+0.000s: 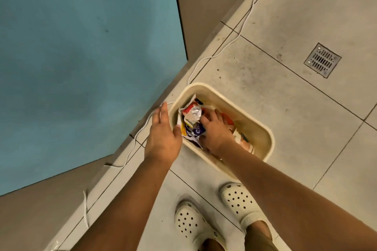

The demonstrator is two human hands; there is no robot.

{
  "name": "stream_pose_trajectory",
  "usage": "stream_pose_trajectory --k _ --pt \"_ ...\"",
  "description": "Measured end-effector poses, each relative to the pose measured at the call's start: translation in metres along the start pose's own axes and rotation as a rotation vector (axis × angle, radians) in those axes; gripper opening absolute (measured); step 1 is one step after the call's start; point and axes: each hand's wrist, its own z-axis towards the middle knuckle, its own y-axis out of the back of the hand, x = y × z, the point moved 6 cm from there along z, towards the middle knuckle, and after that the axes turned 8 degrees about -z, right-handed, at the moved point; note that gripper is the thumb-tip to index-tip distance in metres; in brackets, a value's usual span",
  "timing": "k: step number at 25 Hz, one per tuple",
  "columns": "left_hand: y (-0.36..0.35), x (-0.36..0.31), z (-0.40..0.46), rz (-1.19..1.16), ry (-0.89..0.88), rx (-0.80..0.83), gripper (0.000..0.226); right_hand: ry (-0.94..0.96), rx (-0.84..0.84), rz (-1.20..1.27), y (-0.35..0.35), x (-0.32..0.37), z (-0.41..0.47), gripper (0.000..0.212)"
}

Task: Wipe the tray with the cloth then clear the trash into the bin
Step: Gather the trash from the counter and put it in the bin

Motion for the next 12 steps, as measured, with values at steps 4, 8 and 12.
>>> stream_pose_trajectory --k 4,8,12 --pt "0.026 -0.023 -0.050 -0.043 0.018 0.036 0.063 -0.072 -0.003 0.163 0.027 -0.010 -0.064 0.076" --pt "0.055 -0.046 -0.091 -0.081 0.064 0.055 0.056 -0.159 0.009 0.257 0.070 -0.016 -0.111 0.065" --pt "0.097 -0.078 -0.134 -0.185 0.048 0.028 0.043 -0.104 0.058 0.217 0.122 -0.008 -0.162 0.050"
